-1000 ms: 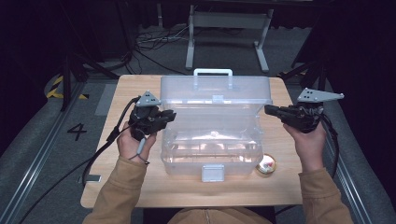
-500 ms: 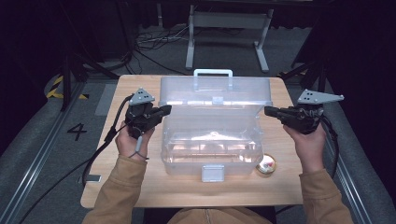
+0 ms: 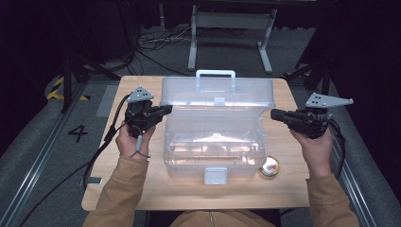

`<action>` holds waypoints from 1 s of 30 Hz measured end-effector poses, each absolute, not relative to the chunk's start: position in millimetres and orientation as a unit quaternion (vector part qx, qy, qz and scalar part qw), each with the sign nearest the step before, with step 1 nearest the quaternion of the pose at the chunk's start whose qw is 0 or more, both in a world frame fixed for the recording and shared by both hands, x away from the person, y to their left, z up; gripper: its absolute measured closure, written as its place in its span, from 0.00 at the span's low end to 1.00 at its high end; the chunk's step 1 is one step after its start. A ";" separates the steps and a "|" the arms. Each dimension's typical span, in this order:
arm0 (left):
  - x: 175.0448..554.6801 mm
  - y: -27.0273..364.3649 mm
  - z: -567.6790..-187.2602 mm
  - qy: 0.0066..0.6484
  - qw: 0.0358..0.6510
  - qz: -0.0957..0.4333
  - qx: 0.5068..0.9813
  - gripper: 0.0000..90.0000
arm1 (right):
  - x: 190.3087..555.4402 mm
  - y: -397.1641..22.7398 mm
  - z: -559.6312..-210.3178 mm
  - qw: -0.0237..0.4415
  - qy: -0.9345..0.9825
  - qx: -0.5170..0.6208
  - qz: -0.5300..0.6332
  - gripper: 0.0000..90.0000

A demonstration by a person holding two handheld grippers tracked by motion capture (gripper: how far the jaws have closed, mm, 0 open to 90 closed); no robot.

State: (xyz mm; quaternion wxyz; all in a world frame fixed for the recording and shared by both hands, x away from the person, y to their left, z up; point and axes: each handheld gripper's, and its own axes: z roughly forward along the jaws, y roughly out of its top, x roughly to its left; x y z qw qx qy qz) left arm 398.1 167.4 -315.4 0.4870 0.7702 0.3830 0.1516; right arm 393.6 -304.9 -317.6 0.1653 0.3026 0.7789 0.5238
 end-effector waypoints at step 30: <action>408.2 170.8 -311.0 0.380 0.493 0.142 0.770 0.99 | 377.8 -279.4 -328.8 0.301 0.733 0.358 0.494 0.50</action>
